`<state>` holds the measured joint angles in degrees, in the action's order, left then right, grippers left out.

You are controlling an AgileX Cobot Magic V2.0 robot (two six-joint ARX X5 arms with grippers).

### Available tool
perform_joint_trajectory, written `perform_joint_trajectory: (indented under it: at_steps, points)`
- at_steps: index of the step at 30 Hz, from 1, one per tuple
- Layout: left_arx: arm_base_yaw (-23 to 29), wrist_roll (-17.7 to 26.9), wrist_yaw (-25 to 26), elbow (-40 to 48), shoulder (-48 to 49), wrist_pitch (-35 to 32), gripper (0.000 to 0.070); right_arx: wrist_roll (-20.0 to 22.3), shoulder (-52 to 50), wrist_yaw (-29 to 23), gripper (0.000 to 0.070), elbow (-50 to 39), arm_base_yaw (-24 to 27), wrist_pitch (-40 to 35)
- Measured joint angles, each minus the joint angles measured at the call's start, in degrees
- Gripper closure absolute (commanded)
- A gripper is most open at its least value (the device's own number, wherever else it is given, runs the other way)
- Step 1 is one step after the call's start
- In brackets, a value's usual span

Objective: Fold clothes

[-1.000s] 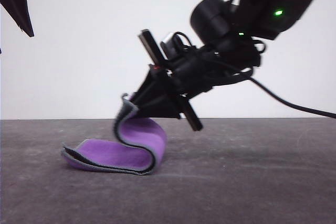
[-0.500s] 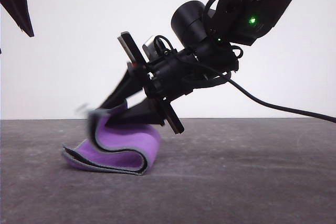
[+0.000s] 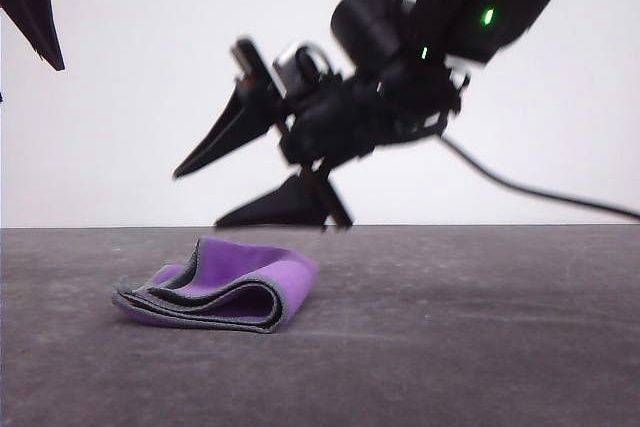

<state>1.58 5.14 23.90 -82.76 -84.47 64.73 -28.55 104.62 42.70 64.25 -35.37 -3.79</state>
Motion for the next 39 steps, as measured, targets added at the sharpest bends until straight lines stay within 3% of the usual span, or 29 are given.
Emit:
perform_joint_trajectory:
  at_steps: [9, 16, 25, 30, 32, 34, 35, 39]
  points:
    - [0.00, 0.20, 0.00, 0.00, 0.00, 0.02, 0.0264, 19.05, -20.02, -27.18, 0.0334, 0.00, 5.34, 26.61]
    - [0.00, 0.22, 0.00, 0.00, 0.00, 0.35, 0.0263, 24.88, -34.80, -38.49, 0.0334, 0.00, 10.99, 37.38]
    - [0.00, 0.21, 0.00, 0.00, 0.00, 0.39, 0.0263, 28.27, -43.40, -41.23, 0.0334, -0.01, 16.72, 49.23]
    - [0.00, 0.23, 0.00, 0.00, 0.00, 0.43, 0.0267, 28.77, -43.26, -41.25, 0.0336, -0.21, 18.22, 50.54]
    - [0.00, 0.23, 0.00, 0.00, 0.00, 0.44, 0.0336, 28.78, -43.26, -41.25, 0.0408, -0.22, 18.22, 50.54]
    - [0.00, 0.53, 0.00, 0.00, 0.00, 0.51, 0.0611, 28.82, -43.26, -41.24, 0.0660, -0.22, 18.22, 50.54]
    - [0.00, 0.86, 0.00, 0.00, 0.00, 0.58, 0.0676, 28.92, -43.26, -41.25, 0.0692, -0.22, 18.22, 50.54]
    - [0.00, 1.29, 0.00, 0.00, 0.00, 0.65, 0.0698, 30.19, -43.26, -41.25, 0.0693, -0.22, 18.22, 50.30]
